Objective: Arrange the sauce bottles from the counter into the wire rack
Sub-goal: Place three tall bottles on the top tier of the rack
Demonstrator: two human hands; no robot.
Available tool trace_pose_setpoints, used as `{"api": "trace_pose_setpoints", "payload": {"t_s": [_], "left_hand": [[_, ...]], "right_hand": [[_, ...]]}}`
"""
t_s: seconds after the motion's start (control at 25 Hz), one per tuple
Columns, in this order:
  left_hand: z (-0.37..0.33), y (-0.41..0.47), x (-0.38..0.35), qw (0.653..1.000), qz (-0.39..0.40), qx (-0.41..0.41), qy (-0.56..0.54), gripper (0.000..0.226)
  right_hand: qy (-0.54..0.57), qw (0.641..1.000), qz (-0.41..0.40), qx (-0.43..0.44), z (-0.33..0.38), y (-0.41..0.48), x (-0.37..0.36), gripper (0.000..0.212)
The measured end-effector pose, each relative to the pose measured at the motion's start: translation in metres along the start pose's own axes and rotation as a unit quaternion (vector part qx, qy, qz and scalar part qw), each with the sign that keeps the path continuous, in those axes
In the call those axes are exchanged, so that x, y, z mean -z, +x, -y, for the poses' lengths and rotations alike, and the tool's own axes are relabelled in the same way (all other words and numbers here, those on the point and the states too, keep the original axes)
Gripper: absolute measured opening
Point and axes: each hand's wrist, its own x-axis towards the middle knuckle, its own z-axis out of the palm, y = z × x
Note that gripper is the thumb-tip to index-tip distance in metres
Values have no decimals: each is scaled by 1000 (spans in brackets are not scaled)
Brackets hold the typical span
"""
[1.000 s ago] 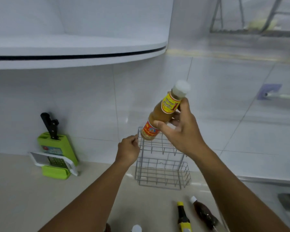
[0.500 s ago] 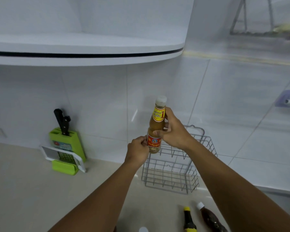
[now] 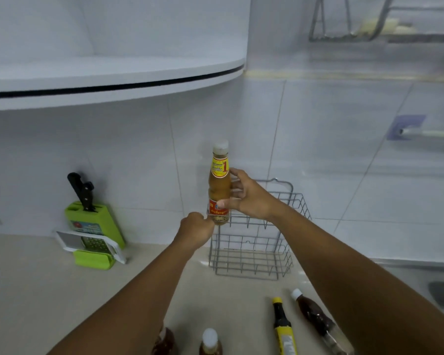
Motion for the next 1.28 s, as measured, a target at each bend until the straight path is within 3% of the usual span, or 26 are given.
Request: {"api": "trace_pose_setpoints", "payload": {"t_s": [0.12, 0.24, 0.36, 0.44, 0.52, 0.6, 0.68, 0.84, 1.04, 1.16, 1.28], "left_hand": [[-14, -20, 0, 990, 123, 57, 37, 18], [-35, -37, -31, 975, 192, -12, 113, 22], [-42, -51, -97, 957, 238, -68, 152, 25], [-29, -59, -151, 945, 263, -55, 188, 30], [-3, -66, -196, 937, 272, -19, 220, 33], [28, -70, -228, 934, 263, 13, 242, 37], [58, -72, -250, 937, 247, 46, 243, 39], [94, -78, -270, 944, 243, 147, 170, 59], [93, -88, -271, 956, 229, 177, 54, 57], [75, -90, -256, 970, 217, 96, 49, 50], [35, -90, -221, 982, 181, -42, 24, 35]], "right_hand": [[-22, 996, -91, 2, -12, -28, 15, 84], [-35, 966, -244, 81, -48, -80, 30, 37], [-48, 943, -319, 85, -111, -139, 33, 23], [-79, 945, -316, -13, -161, -172, 31, 23], [-136, 947, -246, -155, -209, -197, 25, 23], [-197, 933, -139, -267, -247, -218, 15, 48], [-243, 915, -86, -310, -274, -231, 5, 66], [-312, 898, -92, -296, -297, -239, -6, 59], [-211, 924, -143, -286, -295, -247, -5, 36], [-80, 936, -225, -258, -273, -251, 3, 27], [-10, 942, -282, -180, -220, -237, 24, 36]]}}
